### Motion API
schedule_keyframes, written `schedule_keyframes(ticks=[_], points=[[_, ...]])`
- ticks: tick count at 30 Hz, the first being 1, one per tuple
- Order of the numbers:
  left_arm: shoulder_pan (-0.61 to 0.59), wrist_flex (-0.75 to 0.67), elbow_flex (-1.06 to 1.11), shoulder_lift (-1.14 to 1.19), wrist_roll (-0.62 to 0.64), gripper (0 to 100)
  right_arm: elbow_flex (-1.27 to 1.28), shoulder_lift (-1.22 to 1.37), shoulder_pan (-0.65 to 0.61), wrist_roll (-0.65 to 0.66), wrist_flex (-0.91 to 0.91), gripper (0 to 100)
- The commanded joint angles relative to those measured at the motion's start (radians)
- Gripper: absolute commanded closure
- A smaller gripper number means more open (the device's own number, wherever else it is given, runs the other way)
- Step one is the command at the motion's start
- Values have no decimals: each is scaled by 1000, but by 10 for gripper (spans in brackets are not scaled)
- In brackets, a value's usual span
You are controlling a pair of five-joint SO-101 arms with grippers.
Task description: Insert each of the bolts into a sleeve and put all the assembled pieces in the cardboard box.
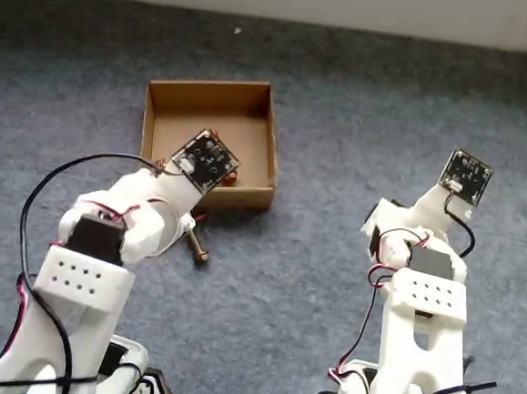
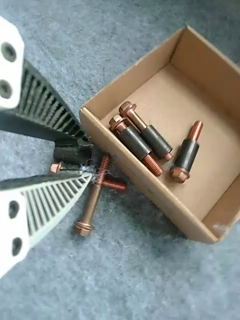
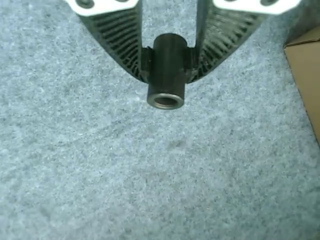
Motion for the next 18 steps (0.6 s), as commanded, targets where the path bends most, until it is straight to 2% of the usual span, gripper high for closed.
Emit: schedule_keyframes(ticks=[1, 4, 6, 11, 18], points=[[15, 95, -182, 242, -334, 905, -7, -30, -8, 3, -21, 995], [15, 176, -259, 354, -588, 905, -7, -30, -8, 3, -21, 995], [15, 221, -312, 418, -686, 887, -7, -30, -8, 3, -21, 995], [15, 301, -443, 570, -764, 761, -7, -28, -8, 5, -21, 995], [38, 345, -532, 799, -868, 755, -7, -28, -8, 5, -22, 995]])
